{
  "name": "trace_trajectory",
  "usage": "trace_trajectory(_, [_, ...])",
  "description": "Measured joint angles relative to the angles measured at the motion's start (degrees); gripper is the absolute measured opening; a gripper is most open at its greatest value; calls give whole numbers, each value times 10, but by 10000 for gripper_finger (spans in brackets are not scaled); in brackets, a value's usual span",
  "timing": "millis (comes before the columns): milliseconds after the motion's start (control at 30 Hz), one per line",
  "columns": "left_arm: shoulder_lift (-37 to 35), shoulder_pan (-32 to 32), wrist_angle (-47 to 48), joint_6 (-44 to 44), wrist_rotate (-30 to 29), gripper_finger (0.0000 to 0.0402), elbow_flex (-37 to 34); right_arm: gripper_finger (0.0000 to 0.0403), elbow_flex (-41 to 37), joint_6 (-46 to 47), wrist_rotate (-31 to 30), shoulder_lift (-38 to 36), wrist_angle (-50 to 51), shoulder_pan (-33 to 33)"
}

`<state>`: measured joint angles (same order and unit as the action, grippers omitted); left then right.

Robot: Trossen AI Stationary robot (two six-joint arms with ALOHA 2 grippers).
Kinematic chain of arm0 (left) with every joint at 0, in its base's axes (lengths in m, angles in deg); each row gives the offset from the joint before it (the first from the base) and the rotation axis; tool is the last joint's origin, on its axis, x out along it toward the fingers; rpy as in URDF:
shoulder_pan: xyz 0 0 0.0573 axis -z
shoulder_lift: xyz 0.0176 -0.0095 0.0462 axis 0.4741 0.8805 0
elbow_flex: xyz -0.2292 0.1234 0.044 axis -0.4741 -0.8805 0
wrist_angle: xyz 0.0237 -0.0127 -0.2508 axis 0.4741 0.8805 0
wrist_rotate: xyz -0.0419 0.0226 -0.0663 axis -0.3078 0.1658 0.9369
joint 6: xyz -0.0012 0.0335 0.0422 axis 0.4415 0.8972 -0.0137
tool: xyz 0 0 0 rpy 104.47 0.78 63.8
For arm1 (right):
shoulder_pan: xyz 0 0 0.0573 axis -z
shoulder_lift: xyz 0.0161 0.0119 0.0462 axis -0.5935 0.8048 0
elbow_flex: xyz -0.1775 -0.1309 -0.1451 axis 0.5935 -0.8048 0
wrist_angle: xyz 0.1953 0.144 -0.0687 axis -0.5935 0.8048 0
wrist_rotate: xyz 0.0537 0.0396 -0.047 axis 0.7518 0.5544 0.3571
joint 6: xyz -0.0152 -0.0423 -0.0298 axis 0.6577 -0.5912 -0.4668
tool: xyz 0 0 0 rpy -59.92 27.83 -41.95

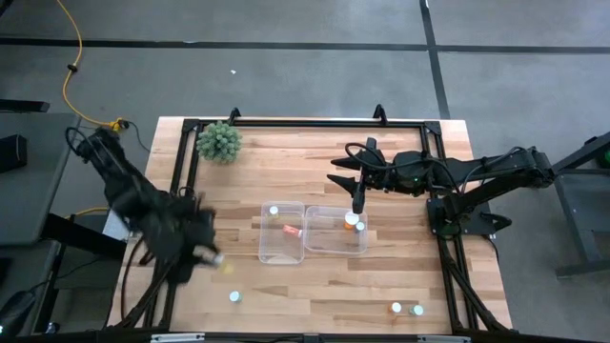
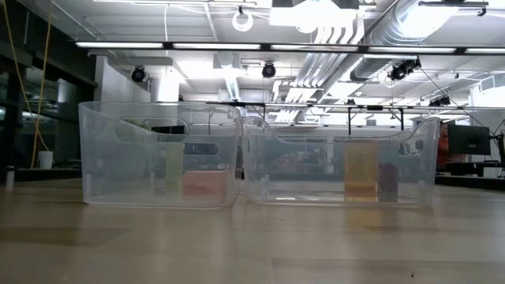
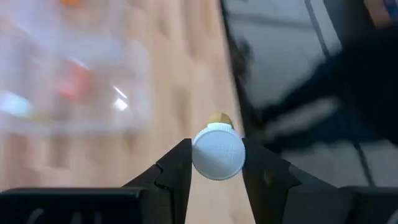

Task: Pick and place medicine bottles into bin by pill shape (circle, oval)
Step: Put the yellow pill bottle into the left transparent bin

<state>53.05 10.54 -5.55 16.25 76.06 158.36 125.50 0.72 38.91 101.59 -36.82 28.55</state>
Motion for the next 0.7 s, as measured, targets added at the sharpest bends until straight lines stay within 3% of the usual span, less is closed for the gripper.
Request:
trace_trajectory(167, [-16, -139, 0, 160, -13, 113, 22, 179, 0, 7, 0, 0, 8, 0])
trace_trajectory(367, [51, -277, -15, 358, -14, 113, 105, 179, 0, 28, 0, 0, 5, 0])
trace_trajectory(500, [79, -338, -122, 416, -11, 113, 154, 179, 0, 33, 20, 0, -4, 0])
trace_trajectory(700, [76, -382, -286, 427, 12, 113, 120, 179, 0, 32, 67, 0, -28, -1])
